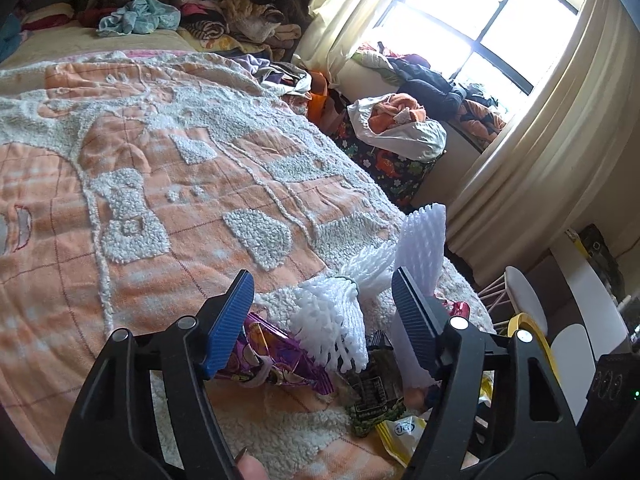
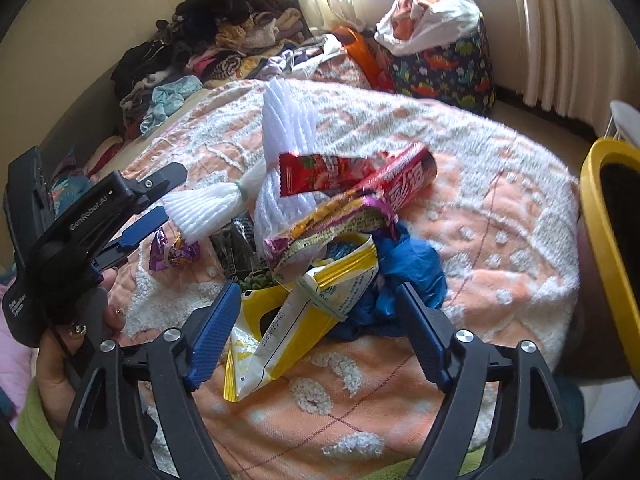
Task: Collect trash
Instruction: 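Grasp the white foam mesh net with the left tool while the right tool approaches the yellow wrapper, then grasp the yellow snack wrapper with the right tool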
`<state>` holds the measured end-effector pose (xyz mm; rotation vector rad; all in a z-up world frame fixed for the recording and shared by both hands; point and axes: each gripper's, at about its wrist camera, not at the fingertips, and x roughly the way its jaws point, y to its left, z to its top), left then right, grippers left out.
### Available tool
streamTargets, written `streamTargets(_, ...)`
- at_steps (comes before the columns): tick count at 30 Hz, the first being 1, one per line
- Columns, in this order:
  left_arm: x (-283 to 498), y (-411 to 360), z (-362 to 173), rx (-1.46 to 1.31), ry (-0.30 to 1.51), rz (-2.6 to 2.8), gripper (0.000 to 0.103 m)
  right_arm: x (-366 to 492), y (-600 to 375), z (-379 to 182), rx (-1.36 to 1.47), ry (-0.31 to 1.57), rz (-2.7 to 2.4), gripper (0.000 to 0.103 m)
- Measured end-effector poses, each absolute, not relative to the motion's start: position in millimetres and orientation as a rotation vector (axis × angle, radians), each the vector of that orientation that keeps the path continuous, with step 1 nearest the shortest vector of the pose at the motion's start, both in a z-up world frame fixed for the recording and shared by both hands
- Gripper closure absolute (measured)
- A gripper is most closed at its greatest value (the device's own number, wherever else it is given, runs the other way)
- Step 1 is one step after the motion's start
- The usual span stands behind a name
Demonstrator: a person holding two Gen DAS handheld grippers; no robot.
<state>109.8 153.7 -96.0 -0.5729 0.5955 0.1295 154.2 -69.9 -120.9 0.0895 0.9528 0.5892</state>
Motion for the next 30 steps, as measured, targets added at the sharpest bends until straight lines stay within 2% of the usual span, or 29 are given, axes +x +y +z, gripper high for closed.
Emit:
streamTargets(3,112,151,-98,-0.567,0.604,0.118,0.048,159,-69,-129,0.102,0.991,0.599,0.034)
streamTargets(4,113,150,-98,-0.561,0.607,0.113,0.050,160,-69,-131,0.110,1.000,0.615,0.043)
streamTargets(6,114,147,-97,-0.547,0.612,0.107,0.054,160,-70,-132,0.127,1.010,0.645,0.051)
streamTargets(8,114,143,-96,-0.534,0.614,0.096,0.058,157,-74,-130,0.138,0.992,0.651,0.064)
streamTargets(10,115,138,-95,-0.513,0.624,0.084,0.063,155,-78,-129,0.156,0.987,0.666,0.068)
streamTargets(15,117,130,-97,-0.491,0.650,0.074,0.097,146,-88,-121,0.171,0.951,0.697,0.073)
streamTargets(26,99,120,-54,-0.485,0.509,0.024,0.098,126,-111,-90,0.155,0.830,0.726,0.073)
streamTargets(30,97,115,-46,-0.488,0.495,0.004,0.098,128,-112,-93,0.134,0.859,0.714,0.073)
